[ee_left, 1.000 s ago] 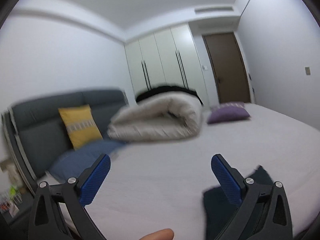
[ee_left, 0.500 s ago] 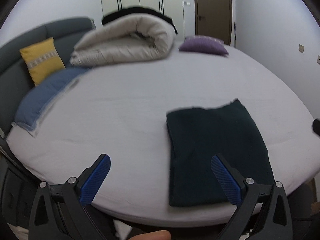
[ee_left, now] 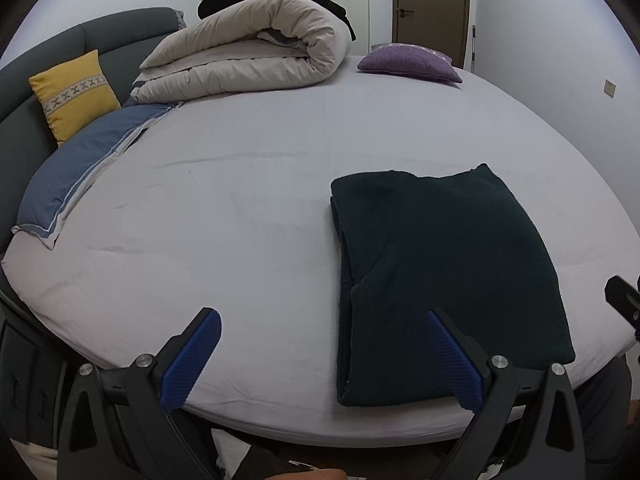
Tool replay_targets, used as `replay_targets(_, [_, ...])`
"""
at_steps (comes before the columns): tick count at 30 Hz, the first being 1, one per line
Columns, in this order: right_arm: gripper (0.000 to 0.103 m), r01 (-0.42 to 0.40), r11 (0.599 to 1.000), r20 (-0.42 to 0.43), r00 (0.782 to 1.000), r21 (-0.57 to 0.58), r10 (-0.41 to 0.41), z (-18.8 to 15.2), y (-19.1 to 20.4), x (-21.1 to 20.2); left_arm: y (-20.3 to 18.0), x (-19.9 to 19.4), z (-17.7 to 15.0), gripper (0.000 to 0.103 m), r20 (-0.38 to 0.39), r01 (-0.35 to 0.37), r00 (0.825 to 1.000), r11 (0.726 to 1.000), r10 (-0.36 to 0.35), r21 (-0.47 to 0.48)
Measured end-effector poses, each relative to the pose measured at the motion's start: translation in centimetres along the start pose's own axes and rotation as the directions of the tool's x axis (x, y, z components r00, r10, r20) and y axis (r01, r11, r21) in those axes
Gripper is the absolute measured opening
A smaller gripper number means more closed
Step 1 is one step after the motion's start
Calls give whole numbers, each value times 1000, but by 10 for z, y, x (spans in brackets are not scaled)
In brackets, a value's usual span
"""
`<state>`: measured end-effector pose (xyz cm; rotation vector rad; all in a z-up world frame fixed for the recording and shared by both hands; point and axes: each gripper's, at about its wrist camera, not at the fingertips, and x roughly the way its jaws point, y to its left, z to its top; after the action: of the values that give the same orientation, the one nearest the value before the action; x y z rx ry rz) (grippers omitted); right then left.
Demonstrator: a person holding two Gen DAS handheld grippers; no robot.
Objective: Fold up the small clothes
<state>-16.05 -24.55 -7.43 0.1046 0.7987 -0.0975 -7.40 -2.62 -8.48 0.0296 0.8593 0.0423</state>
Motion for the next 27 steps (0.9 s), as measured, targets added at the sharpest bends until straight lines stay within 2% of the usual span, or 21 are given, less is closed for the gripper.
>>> replay_targets(9, [103,-5,1000,-19,1000,-26,4,0,12,14,2,3,-2,103,-12,13,1000,1000,-13,-15])
replay_targets(27, [103,-18,999,-34,999,-31,17,3,12,7,3,6,-3,103,-25,22,999,1000,-23,-21])
